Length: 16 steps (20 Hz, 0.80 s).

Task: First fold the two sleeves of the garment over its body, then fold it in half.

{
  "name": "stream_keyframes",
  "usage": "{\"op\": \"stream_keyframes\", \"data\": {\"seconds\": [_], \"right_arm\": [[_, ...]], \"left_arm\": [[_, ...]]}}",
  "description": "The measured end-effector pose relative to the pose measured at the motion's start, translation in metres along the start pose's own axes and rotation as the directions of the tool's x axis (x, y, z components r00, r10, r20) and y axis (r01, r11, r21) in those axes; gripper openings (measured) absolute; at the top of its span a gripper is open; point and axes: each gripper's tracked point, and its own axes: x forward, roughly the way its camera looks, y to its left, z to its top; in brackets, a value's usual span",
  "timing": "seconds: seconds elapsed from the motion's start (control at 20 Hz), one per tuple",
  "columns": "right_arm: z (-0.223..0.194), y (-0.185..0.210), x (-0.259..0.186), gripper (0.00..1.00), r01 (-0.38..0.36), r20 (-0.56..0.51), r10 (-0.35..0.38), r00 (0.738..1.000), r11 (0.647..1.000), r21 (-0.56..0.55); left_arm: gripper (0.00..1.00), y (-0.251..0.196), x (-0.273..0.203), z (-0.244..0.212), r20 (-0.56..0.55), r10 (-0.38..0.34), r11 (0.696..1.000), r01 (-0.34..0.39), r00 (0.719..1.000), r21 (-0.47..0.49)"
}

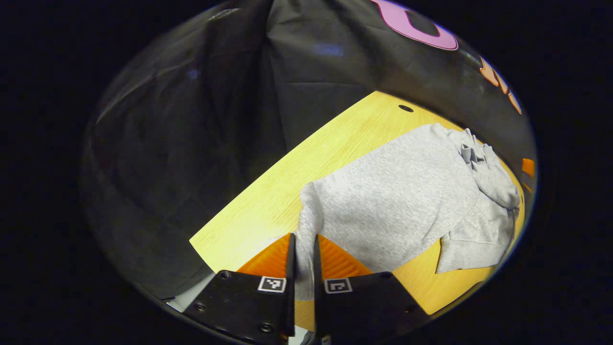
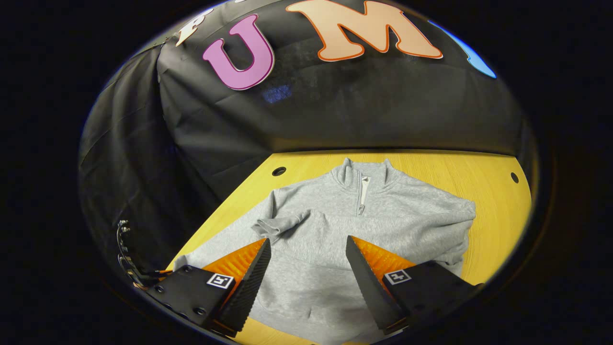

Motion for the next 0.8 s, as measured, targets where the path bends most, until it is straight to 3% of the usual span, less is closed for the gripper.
{"op": "stream_keyframes", "data": {"seconds": [0.05,0.15,0.35,0.75,0.8], "right_arm": [[-0.003,-0.001,-0.002,0.98,0.002,-0.003,-0.002,1.000,1.000,-0.010],[-0.006,-0.003,-0.007,0.98,0.005,-0.005,-0.005,1.000,1.000,-0.028],[-0.002,-0.012,-0.018,0.98,0.033,0.026,-0.031,0.999,0.996,-0.088],[0.001,-0.020,-0.044,0.95,0.074,0.070,-0.067,0.995,0.992,-0.099],[-0.001,-0.023,-0.048,0.98,0.082,0.077,-0.074,0.994,0.991,-0.103]], "left_arm": [[0.04,0.000,-0.002,0.001,0.001,0.001,1.000,-0.001,1.000,0.005],[0.00,-0.003,-0.003,0.004,0.003,-0.019,1.000,0.019,1.000,0.014],[0.00,-0.006,-0.006,0.026,0.042,-0.032,0.999,0.031,0.999,0.031],[0.00,-0.035,-0.016,0.107,0.170,-0.088,0.996,0.083,0.982,0.038],[0.00,-0.042,-0.017,0.117,0.180,-0.099,0.994,0.092,0.979,0.052]]}}
